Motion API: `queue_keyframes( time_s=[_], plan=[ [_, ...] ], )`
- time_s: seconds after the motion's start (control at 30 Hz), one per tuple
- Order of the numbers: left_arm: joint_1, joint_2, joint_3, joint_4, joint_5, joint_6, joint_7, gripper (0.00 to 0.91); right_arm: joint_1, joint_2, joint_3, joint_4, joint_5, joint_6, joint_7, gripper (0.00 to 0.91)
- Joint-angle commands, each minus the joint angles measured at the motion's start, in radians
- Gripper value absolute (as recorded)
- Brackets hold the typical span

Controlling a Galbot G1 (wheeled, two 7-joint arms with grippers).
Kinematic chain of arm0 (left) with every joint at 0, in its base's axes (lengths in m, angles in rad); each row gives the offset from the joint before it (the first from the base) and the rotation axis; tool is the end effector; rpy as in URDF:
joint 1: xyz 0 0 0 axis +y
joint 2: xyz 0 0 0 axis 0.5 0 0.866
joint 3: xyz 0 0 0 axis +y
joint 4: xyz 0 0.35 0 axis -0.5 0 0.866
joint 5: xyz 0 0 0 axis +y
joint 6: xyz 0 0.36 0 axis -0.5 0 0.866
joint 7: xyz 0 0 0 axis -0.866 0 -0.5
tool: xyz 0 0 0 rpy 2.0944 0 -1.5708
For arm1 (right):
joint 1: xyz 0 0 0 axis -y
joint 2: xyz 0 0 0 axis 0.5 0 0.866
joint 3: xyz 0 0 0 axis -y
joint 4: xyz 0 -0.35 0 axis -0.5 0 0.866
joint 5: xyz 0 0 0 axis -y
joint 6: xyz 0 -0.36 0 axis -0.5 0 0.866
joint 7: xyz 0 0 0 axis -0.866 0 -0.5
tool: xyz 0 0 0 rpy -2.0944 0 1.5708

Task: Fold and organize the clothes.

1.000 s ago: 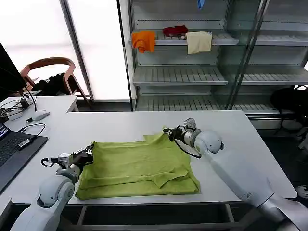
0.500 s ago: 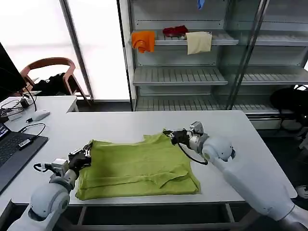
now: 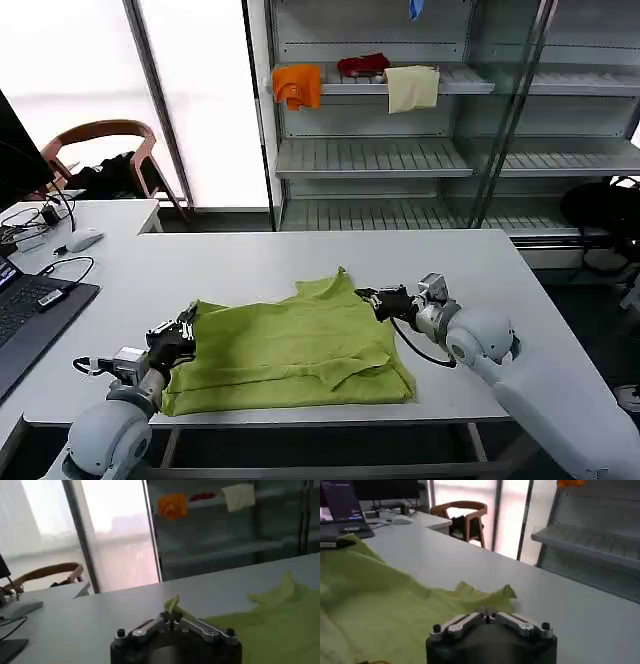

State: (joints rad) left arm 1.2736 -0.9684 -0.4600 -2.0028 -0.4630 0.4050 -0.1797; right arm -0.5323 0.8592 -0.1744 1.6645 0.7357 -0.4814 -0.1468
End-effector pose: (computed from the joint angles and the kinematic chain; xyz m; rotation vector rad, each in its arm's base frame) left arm 0.2784 0.0958 -0.2447 -0.1194 -2.8576 -0.2477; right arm 0.4310 -0.0321 -0.2042 0.9351 -2.5914 0.2787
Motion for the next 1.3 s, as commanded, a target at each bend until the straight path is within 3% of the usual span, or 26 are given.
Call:
queue_keyframes(
  time_s=[0.03,0.23,0.47,0.5,0.57,0.6,0.83,0.87,0.9,1.07,1.17,1.3],
  plan=[
    [0.013,-0.006,0.014,-0.008,0.017,-0.007,-0.005,0.0,0.018,0.042,0.005,-0.102,-0.045,0.078,0.004,0.907],
    [0.009,-0.007,0.012,-0.004,0.018,-0.008,-0.003,0.0,0.097,0.175,-0.022,-0.284,-0.083,0.104,0.011,0.907],
    [0.004,-0.007,0.013,-0.002,0.016,-0.007,0.004,0.0,0.125,0.266,-0.026,-0.366,-0.112,0.106,0.013,0.907],
    [0.004,-0.007,0.014,-0.001,0.016,-0.007,0.006,0.0,0.129,0.275,-0.026,-0.376,-0.111,0.103,0.013,0.766],
    [0.002,-0.009,0.016,-0.001,0.016,-0.007,0.005,0.0,0.134,0.285,-0.026,-0.391,-0.102,0.09,0.013,0.645],
    [0.001,-0.009,0.016,0.0,0.016,-0.007,0.005,0.0,0.136,0.288,-0.026,-0.396,-0.099,0.084,0.013,0.504],
    [-0.005,-0.012,0.018,0.003,0.014,-0.005,0.007,0.0,0.131,0.325,-0.019,-0.421,-0.089,0.049,0.024,0.474],
    [-0.006,-0.012,0.019,0.003,0.015,-0.004,0.008,0.0,0.131,0.33,-0.022,-0.428,-0.091,0.048,0.023,0.443],
    [-0.007,-0.012,0.02,0.004,0.015,-0.004,0.008,0.0,0.131,0.335,-0.023,-0.434,-0.093,0.048,0.023,0.353],
    [-0.012,-0.012,0.021,0.005,0.013,-0.003,0.007,0.0,0.134,0.358,-0.023,-0.459,-0.104,0.051,0.026,0.222],
    [-0.013,-0.01,0.02,0.005,0.011,-0.003,0.007,0.0,0.137,0.369,-0.023,-0.474,-0.116,0.051,0.024,0.0],
    [-0.009,-0.011,0.019,0.001,0.011,0.003,0.007,0.0,0.135,0.376,-0.02,-0.479,-0.148,0.063,0.028,0.0]
  ],
)
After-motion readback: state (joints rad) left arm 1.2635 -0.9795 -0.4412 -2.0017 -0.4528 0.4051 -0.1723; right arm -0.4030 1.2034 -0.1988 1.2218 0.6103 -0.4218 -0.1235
